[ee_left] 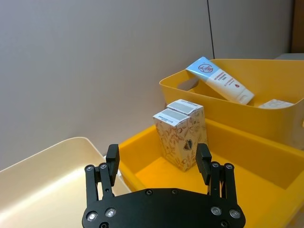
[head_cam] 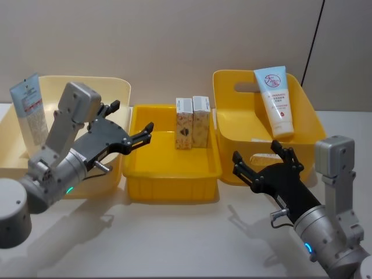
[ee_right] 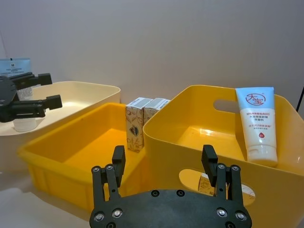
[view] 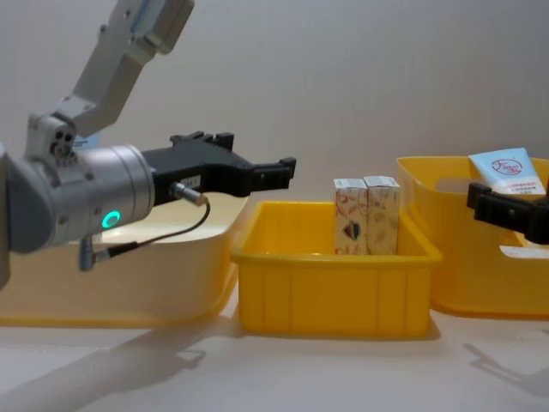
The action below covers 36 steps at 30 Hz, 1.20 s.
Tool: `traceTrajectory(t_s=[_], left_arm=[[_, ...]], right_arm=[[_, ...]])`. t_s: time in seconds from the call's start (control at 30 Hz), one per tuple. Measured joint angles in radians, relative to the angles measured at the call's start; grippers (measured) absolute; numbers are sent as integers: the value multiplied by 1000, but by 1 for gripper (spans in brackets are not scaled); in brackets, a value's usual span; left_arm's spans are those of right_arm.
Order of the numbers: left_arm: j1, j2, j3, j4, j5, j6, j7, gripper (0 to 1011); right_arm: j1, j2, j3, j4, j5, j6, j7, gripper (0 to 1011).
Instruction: Bimanual collaborative sorting of washing and personal care products
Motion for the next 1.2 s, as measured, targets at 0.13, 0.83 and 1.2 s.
traceTrajectory(t_s=[0.13, 0.83, 1.2], left_arm=[[39, 10, -6, -39, 11, 4, 41, 1002], [240, 58, -35, -239, 69, 25, 254, 1001], [261, 63, -38, -260, 75, 27, 276, 1002]], right_arm=[[0, 0, 0, 0, 0, 0, 0, 1001], [0, -1, 1, 0, 0, 0, 0, 1001], [0, -1, 1, 1, -1, 0, 0, 1001]])
